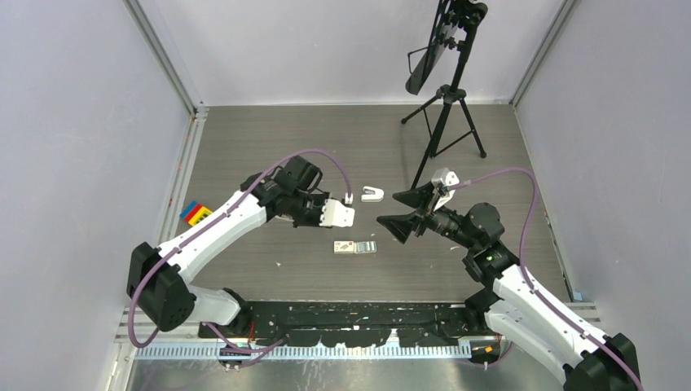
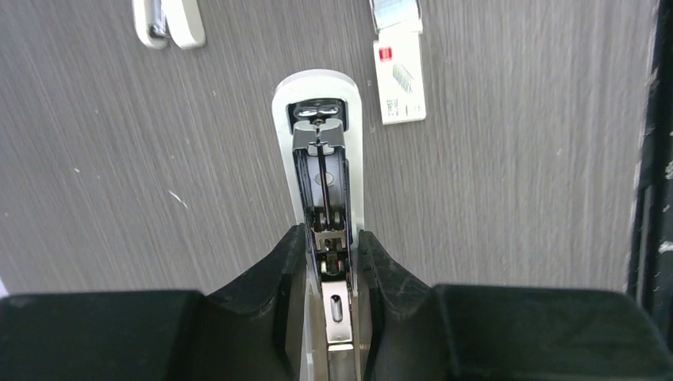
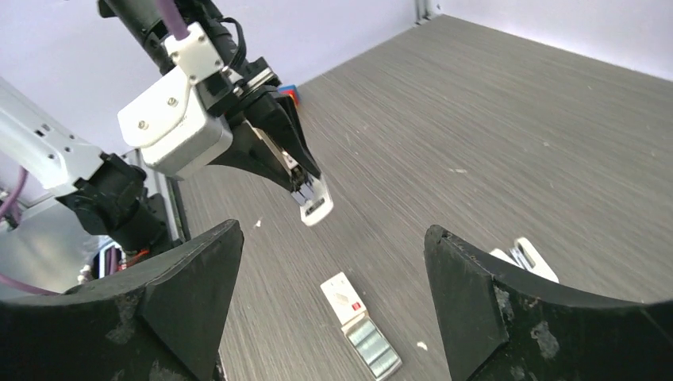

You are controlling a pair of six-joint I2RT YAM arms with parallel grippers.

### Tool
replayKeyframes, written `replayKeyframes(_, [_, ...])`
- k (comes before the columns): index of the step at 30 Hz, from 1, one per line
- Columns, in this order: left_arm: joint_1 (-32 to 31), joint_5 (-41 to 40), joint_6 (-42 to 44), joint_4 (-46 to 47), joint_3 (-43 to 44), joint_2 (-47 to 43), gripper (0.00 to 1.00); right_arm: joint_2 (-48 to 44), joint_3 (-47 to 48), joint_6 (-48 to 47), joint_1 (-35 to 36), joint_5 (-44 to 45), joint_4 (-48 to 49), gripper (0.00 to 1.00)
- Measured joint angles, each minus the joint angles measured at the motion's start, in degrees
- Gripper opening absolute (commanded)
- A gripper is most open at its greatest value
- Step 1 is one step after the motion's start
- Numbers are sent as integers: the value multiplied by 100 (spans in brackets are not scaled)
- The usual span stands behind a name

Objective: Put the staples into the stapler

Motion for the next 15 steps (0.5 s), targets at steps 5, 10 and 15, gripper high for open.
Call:
replayKeyframes(5, [0,-730,643,-175,-168,382,5,-175,-155,-83,0,275,-461,89])
replayKeyframes(10, [0,-1390,1126,-184,-555,861,7,-175,-203,-96,0,385,-564,88])
replayKeyframes(15, [2,-1751,1497,-168,-763,868,8,-181,-245,-90,0,424,-535,88])
